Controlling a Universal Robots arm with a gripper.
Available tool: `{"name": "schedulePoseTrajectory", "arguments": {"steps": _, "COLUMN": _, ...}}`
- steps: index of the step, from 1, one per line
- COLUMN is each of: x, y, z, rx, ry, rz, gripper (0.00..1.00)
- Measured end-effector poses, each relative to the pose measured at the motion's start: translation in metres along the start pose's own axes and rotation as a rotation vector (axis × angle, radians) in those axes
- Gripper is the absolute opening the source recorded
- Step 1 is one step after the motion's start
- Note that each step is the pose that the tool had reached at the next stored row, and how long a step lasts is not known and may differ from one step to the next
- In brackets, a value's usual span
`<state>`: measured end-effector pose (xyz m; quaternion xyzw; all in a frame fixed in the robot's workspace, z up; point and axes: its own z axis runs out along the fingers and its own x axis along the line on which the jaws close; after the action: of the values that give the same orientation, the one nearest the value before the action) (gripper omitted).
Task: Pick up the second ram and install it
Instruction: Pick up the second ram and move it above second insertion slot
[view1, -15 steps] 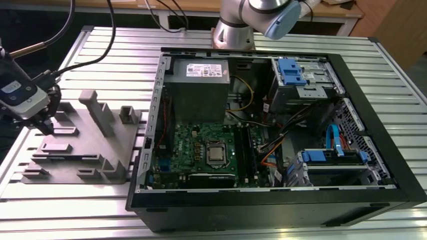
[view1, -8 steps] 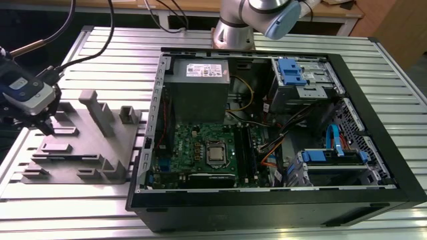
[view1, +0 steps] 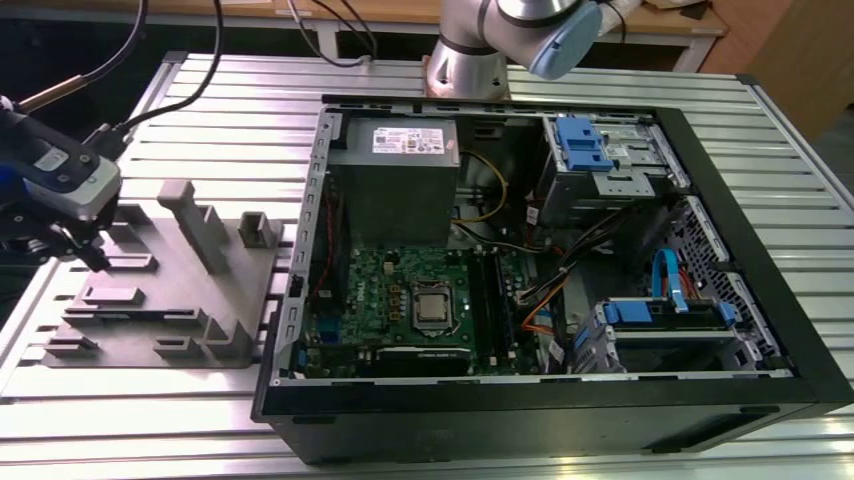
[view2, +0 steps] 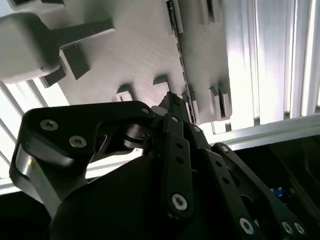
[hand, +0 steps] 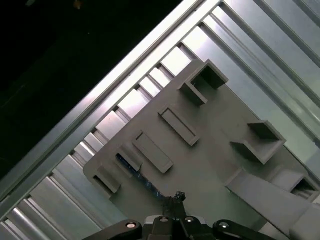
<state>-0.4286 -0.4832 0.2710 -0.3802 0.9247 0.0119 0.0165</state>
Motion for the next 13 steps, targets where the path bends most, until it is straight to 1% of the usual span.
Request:
{"name": "schedulePoseTrajectory", "arguments": {"steps": 1, "x": 0.0000, "y": 0.0000, "z": 0.0005, "rx": -0.0011, "ry": 0.0007, "rz": -0.036, "gripper": 0.07}}
{"name": "schedulePoseTrajectory", "arguments": {"steps": 13, "x": 0.0001, "y": 0.0000, "z": 0.0025, "rx": -0.0076, "ry": 0.0047, "rz": -0.249, "gripper": 0.07}}
